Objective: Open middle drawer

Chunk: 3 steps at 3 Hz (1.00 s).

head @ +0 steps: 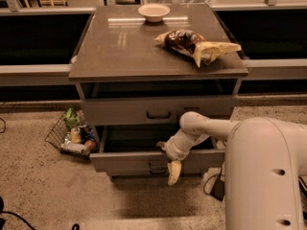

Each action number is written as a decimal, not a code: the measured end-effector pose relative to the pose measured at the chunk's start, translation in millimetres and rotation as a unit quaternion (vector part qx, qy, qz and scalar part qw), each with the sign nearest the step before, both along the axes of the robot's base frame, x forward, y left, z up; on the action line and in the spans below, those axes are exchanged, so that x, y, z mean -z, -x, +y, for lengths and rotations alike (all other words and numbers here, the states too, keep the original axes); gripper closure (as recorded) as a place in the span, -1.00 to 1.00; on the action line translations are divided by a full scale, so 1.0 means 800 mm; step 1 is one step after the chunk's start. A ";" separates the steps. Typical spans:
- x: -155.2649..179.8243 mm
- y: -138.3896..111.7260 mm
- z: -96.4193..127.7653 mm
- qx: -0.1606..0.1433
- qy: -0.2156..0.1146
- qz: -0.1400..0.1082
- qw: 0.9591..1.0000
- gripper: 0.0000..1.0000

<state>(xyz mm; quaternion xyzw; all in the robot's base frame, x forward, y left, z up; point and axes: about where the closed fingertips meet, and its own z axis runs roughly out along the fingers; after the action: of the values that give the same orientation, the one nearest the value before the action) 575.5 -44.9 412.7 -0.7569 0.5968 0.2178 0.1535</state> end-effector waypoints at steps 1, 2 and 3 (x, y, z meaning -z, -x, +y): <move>0.008 0.024 0.010 -0.004 -0.002 0.036 0.999 -0.65; 0.000 0.025 0.011 -0.004 -0.002 0.038 0.999 -0.02; 0.000 0.022 0.011 -0.004 -0.002 0.038 0.999 0.44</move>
Offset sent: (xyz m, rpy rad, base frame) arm -0.0365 0.0077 0.0055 -0.0052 0.1094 0.0056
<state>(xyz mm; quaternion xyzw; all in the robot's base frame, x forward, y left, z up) 557.5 -36.1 412.9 -0.7504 0.5983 0.2483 0.1315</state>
